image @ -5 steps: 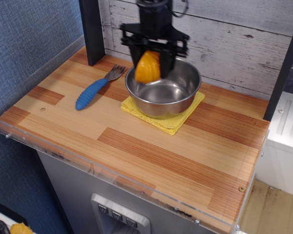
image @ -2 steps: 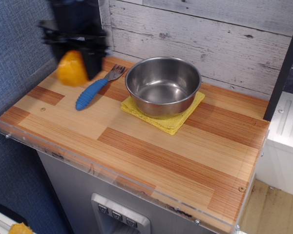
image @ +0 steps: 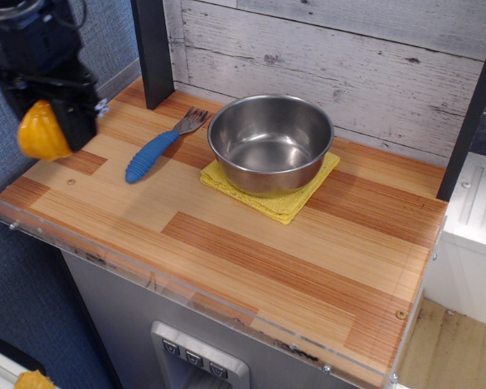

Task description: Pick up the orange and place it in front of the blue fork

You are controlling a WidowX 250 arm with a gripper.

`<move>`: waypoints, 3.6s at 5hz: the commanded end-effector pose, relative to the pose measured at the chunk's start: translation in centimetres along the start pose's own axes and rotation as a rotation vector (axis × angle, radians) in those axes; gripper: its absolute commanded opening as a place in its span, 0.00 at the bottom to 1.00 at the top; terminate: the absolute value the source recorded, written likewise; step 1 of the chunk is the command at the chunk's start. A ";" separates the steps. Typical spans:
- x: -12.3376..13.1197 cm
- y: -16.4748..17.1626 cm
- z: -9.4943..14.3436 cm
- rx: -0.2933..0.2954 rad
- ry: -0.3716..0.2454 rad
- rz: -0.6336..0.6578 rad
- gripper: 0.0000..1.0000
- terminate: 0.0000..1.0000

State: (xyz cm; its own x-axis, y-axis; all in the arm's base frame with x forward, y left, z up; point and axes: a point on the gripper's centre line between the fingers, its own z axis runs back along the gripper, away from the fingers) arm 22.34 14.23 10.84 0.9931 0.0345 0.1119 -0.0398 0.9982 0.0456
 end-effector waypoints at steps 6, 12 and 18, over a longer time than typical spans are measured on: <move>2.4 1.5 -6.0 0.017 0.065 0.026 0.00 0.00; 2.3 1.3 -1.0 0.001 -0.011 0.023 1.00 0.00; 4.6 -4.3 3.6 -0.088 -0.047 -0.028 1.00 0.00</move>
State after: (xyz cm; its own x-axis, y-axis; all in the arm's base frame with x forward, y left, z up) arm 26.76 9.59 13.43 0.9929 0.0126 0.1182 -0.0062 0.9985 -0.0546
